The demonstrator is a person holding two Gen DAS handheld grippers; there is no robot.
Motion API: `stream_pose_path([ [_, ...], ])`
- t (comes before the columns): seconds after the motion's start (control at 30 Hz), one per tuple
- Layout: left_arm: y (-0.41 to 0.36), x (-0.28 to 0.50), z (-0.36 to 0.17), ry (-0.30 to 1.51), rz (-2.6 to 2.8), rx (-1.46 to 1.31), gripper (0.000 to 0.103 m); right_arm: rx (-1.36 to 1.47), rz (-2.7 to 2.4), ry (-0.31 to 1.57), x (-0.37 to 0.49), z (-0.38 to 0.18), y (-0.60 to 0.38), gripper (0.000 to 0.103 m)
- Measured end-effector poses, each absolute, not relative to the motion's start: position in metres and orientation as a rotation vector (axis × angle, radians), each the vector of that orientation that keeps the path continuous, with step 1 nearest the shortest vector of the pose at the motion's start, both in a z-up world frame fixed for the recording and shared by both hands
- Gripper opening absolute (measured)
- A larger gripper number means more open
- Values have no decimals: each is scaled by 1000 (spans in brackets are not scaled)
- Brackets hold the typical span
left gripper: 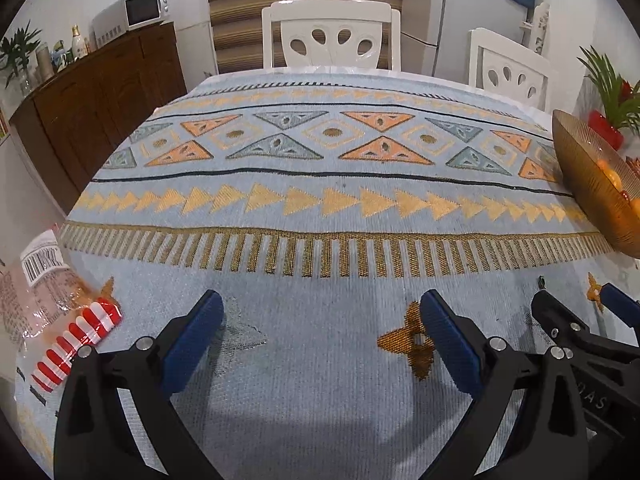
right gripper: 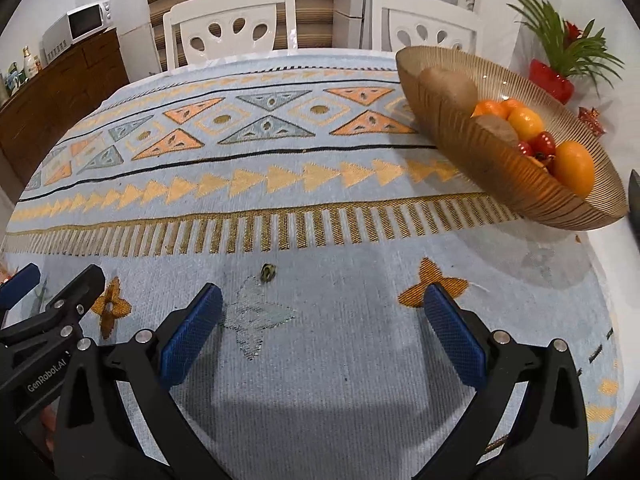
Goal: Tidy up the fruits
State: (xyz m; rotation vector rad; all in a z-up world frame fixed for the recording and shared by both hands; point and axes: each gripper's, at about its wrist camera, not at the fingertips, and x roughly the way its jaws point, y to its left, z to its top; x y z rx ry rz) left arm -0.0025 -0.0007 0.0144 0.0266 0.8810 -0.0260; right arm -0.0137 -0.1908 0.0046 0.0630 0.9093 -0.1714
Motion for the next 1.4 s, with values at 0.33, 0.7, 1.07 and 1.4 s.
stream_pose_path([
  [0.33,0,-1,14,880,-23,28,98,60,-171,909,-13,5,-191,100],
  [0.7,1,-1,14,883,-23,26,98,59,-170,910,-13,4,-190,100],
  [1.07,2,-1,14,884,-25,25,98,60,-168,912,-13,4,-190,100],
  [1.4,3,-1,14,884,-26,26,98,60,-169,912,-13,5,-191,100],
])
